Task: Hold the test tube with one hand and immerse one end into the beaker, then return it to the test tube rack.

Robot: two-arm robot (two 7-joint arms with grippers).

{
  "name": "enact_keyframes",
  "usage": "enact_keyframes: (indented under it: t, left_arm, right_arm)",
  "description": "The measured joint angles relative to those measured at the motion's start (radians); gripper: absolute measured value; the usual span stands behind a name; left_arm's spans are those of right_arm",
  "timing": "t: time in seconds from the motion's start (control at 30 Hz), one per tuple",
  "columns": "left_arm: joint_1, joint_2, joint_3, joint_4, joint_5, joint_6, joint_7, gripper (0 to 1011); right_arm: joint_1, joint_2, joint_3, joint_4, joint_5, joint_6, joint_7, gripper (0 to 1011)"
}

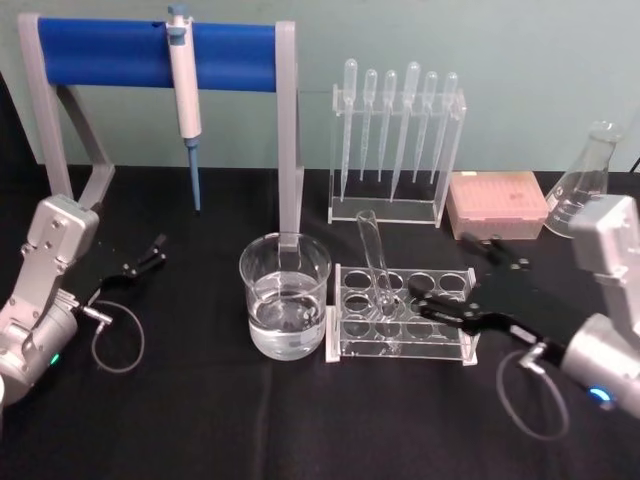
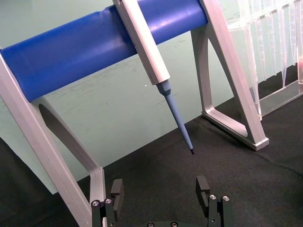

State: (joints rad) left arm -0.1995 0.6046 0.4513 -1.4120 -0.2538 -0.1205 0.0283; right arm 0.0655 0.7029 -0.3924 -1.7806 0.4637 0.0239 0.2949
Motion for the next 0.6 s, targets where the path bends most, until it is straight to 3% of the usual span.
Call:
enact_keyframes:
  t: [0.3,0.6]
  left_arm:
    - [0.0,0.0,0.0,0.0,0.0,0.0,0.0,1000]
    - [0.0,0.0,0.0,0.0,0.0,0.0,0.0,1000]
  right_arm:
    - [0.114,-0.072,-0.08,0.032,-0.065,0.094,0.064,1002]
    - [0.207,-0.134,-0.111,0.089,-0.109,0.17,0.096,1002]
